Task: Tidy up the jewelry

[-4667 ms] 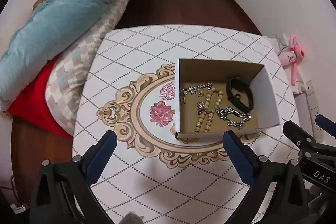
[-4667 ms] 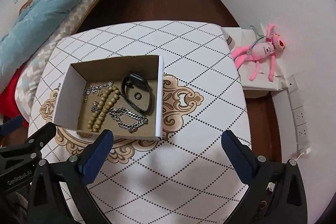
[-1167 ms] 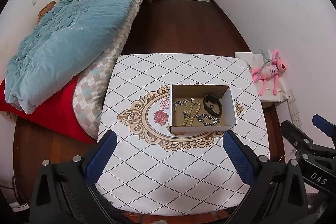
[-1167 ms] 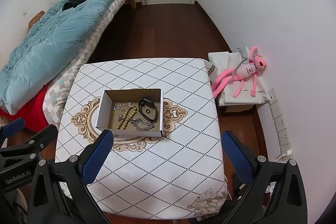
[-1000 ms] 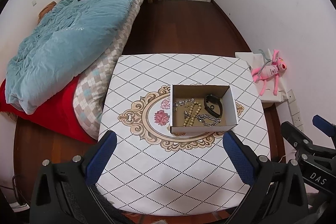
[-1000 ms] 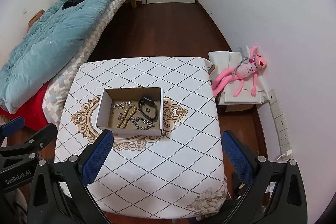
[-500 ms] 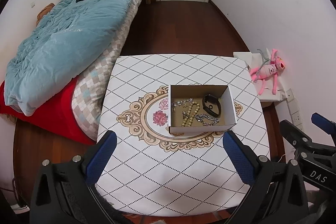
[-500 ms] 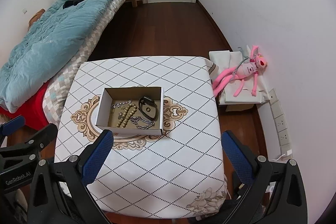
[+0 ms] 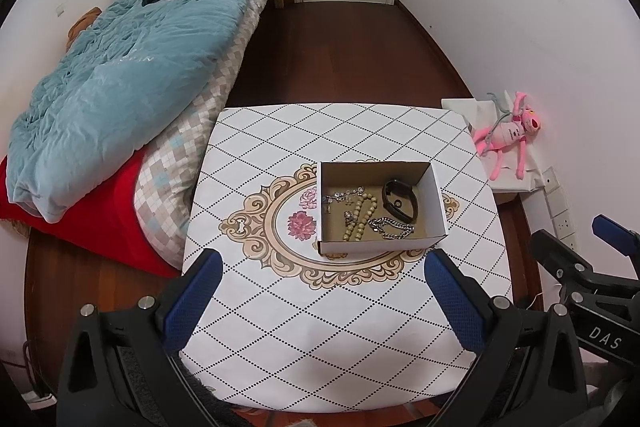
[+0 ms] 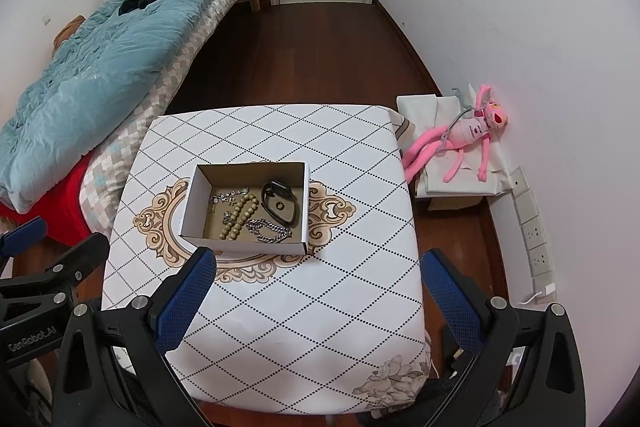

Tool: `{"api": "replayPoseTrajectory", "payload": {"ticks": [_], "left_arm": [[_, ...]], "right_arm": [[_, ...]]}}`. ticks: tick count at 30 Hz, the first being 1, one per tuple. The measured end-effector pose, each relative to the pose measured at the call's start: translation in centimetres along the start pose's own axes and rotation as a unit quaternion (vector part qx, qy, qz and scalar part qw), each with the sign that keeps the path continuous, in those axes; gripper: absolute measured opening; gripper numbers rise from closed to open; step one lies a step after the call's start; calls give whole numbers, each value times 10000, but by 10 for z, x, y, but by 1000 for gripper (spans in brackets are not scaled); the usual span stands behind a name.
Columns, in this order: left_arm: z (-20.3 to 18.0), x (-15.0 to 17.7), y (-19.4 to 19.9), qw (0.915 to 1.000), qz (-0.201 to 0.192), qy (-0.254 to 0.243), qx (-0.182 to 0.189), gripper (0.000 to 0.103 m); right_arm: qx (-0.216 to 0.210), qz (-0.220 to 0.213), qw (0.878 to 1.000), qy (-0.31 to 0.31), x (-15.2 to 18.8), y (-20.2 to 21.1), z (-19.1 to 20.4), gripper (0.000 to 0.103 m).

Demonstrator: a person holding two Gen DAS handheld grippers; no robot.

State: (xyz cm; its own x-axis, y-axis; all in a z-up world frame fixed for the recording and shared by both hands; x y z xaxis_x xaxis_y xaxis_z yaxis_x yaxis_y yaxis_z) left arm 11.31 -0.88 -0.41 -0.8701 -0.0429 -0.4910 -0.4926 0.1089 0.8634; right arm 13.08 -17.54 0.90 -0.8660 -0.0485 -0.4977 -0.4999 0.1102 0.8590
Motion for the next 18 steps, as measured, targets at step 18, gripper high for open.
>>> {"api": "replayPoseTrajectory", "payload": {"ticks": [18], "left_arm": [[-2,0,2,10000,-7,-21,10,103]], "right_arm": [[-3,-1,10000,11,-2,2,-2,103]]}}
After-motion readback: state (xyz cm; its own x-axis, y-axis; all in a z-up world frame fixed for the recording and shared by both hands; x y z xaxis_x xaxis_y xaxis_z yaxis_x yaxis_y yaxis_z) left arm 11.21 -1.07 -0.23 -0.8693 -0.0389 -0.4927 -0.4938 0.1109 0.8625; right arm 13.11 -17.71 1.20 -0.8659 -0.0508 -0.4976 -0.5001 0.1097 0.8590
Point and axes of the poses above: each gripper's, at about its wrist camera, not at the fingertips, and y roughly against the way its jaws point, z to its left, x to its underside, the point moved 1 cm from there along -y, roughly the way its jaws point, and after that the axes turned 7 degrees about x, right-handed, at the moved point
